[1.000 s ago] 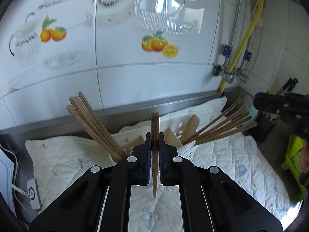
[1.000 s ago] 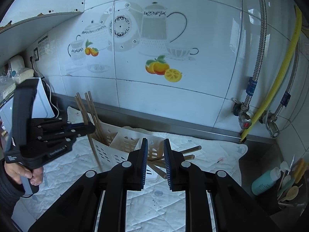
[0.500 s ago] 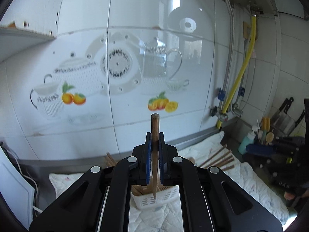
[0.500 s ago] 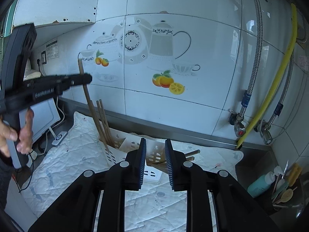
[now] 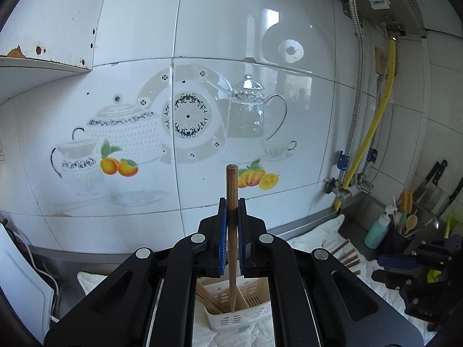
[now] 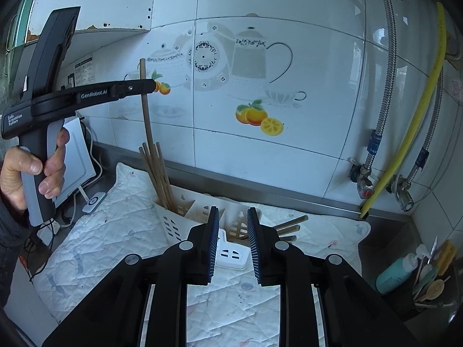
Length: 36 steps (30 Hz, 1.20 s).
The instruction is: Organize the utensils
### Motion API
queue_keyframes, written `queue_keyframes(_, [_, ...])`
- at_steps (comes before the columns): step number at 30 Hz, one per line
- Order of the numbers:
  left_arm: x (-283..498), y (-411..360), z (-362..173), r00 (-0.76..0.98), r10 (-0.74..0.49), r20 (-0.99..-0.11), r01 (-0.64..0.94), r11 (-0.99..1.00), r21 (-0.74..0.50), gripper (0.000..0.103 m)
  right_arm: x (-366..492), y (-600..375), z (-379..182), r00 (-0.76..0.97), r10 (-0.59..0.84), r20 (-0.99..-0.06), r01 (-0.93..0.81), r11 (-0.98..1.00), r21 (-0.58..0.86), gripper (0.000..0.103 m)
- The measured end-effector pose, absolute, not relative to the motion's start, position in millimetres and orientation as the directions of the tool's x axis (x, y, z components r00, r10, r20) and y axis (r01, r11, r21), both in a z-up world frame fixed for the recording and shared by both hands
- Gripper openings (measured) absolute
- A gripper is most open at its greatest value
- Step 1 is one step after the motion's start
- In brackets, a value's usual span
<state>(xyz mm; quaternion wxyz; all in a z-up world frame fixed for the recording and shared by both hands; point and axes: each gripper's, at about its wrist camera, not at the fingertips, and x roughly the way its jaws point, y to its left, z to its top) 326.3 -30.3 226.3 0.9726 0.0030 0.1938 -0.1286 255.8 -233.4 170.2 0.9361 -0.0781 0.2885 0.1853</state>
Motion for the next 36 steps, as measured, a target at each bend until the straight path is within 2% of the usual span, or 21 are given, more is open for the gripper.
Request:
queue_keyframes(8, [335,-31,217,0.891,-0.241,-0.386,0.241,0.969,-0.048,0.005,255,-230,167,0.759,0.312,-0.571,-0.399,0.916,-0.03,0.02])
queue_keyframes(14, [346,-24,195,0.871,-0.253,-0.42,0.234,0.967,-0.098,0.005,247,-231,160,0.752,0.329,-0.571,-0.41,0.912,-0.014,0.021])
queue_keyframes(19, [344,-21,182,0.848,-0.284,-0.447,0.25,0.959,-0.134,0.005,238,-229,153,0.746,0.341,-0.572,-0.418,0.908,-0.004,0.025])
queue_keyframes(22, [338,-20,176,0.842,-0.288,-0.456,0.255,0.958,-0.134,0.009,233,-227,146,0.742,0.343,-0.576,-0.419,0.908,0.0,0.025])
queue_keyframes(23, [334,-20,175,0.839,-0.294,-0.459,0.262,0.956,-0.134,0.012,230,-226,144,0.741,0.342,-0.578,-0.418,0.908,0.001,0.025])
queue_keyframes(24, [330,-20,173,0.839,-0.29,-0.461,0.26,0.957,-0.129,0.023,227,-225,141,0.739,0.343,-0.58,-0.419,0.908,0.004,0.027])
queue_keyframes(25, [327,-21,173,0.84,-0.286,-0.461,0.258,0.958,-0.123,0.028,225,-224,139,0.737,0.345,-0.581,-0.42,0.908,0.007,0.028])
queue_keyframes(27, [315,-20,171,0.847,-0.275,-0.455,0.257,0.961,-0.104,0.045,219,-223,133,0.735,0.35,-0.581,-0.417,0.909,0.021,0.032])
queue_keyframes(31, [292,-13,168,0.85,-0.264,-0.456,0.245,0.964,-0.1,0.057,205,-218,121,0.731,0.346,-0.588,-0.409,0.912,0.027,0.038])
queue_keyframes(33, [277,-7,165,0.855,-0.256,-0.45,0.235,0.966,-0.103,0.067,198,-216,114,0.725,0.348,-0.595,-0.408,0.912,0.036,0.04])
queue_keyframes(35, [263,-3,160,0.857,-0.241,-0.456,0.225,0.97,-0.09,0.072,190,-213,108,0.724,0.341,-0.6,-0.404,0.914,0.032,0.042])
queue_keyframes(36, [255,-1,157,0.858,-0.239,-0.454,0.224,0.971,-0.088,0.077,185,-211,103,0.723,0.338,-0.602,-0.402,0.915,0.031,0.044])
